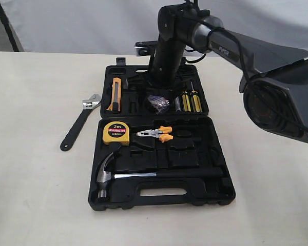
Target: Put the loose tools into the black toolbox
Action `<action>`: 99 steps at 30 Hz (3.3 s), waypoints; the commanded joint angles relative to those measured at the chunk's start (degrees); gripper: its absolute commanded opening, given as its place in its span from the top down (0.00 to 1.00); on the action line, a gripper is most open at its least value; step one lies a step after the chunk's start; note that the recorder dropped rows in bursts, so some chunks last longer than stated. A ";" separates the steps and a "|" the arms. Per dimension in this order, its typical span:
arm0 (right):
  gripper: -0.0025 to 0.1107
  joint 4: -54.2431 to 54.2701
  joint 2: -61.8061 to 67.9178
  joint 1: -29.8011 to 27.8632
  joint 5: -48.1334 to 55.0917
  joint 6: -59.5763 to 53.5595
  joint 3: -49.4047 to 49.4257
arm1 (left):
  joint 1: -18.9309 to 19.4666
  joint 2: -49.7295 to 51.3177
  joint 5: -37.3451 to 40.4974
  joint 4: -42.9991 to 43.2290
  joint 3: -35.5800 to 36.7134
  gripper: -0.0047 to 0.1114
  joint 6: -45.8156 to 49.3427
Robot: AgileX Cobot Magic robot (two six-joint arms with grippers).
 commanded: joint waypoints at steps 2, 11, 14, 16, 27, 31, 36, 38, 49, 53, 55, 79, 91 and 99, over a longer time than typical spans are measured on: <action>0.27 -0.57 -2.20 -0.65 0.20 0.27 -0.30 | 0.19 -0.46 -0.97 -0.78 0.53 0.95 -0.59; 0.71 -1.84 -5.05 -0.65 0.20 -3.71 -1.42 | 0.19 -0.46 -0.97 -0.78 0.53 0.95 -0.59; 0.92 -0.98 -3.40 -0.65 0.20 -3.59 -1.42 | 0.19 -0.46 -0.97 -0.78 0.53 0.95 -0.59; 0.98 -0.12 -2.07 -0.51 0.20 -3.45 -1.42 | 0.19 -0.46 -0.97 -0.78 0.53 0.95 -0.59; 0.98 2.52 -1.29 -0.51 0.20 -1.22 -1.42 | 0.19 -0.46 -0.97 -0.78 0.53 0.95 -0.59; 0.98 1.94 -3.61 -0.51 0.20 -1.22 -1.42 | 0.19 -0.46 -0.97 -0.78 0.53 0.95 -0.59; 0.98 2.34 -3.12 -0.51 0.20 -0.99 0.13 | 0.19 -0.46 -0.97 -0.78 0.53 0.95 -0.59; 0.98 2.40 -2.59 -0.51 0.20 -0.85 2.30 | 0.19 -0.46 -0.97 -0.78 0.53 0.95 -0.59; 0.98 0.70 -5.06 -0.51 0.20 -1.13 1.90 | 0.19 -0.46 -0.97 -0.78 0.53 0.95 -0.59; 0.98 3.55 -5.38 -0.10 0.20 -1.13 -3.20 | 0.19 -0.46 -0.97 -0.78 0.53 0.95 -0.59; 0.98 5.71 -5.38 0.84 0.20 -1.01 -4.52 | 0.19 -0.46 -0.97 -0.78 0.53 0.95 -0.59; 0.98 6.04 5.96 20.92 -7.34 3.53 -6.80 | 0.19 -0.46 -0.97 -0.78 0.53 0.95 -0.59; 0.98 9.13 8.19 22.68 0.20 0.37 -6.69 | 0.19 -0.46 -0.97 -0.78 0.53 0.95 -0.59; 0.98 6.28 2.92 23.38 0.20 0.45 -7.52 | 0.19 -0.46 -0.97 -0.78 0.53 0.95 -0.59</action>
